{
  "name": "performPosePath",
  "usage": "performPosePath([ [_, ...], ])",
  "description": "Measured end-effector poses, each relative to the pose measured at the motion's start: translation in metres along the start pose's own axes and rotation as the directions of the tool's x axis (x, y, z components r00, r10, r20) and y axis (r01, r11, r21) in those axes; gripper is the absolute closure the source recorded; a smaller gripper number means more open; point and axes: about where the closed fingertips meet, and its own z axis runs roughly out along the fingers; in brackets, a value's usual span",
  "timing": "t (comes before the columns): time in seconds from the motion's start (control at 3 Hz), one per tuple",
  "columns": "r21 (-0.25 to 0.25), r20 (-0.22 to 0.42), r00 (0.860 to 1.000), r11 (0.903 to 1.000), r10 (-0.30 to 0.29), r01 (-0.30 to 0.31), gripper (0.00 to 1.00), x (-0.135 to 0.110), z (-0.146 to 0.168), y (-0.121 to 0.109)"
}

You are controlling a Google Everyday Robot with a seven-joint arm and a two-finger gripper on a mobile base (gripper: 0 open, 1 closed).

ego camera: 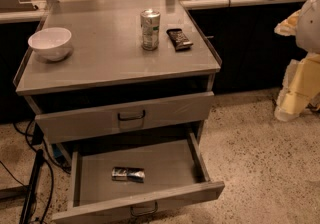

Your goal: Pick redbull can from middle drawer and place on counter

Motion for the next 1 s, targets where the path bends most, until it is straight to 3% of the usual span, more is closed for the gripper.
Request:
performPosePath([
  [0.33, 0.0, 0.0, 1.0, 1.0, 0.0, 0.0, 0.0, 0.0, 0.0, 0.0],
  [0.67, -0.011, -0.017, 1.0, 0.9998, -0.019, 0.018, 0.0, -0.03, 0.033, 0.027],
  [1.0, -0.012, -0.014, 1.0, 0.9998, -0.019, 0.019, 0.0, -0.031, 0.034, 0.028],
])
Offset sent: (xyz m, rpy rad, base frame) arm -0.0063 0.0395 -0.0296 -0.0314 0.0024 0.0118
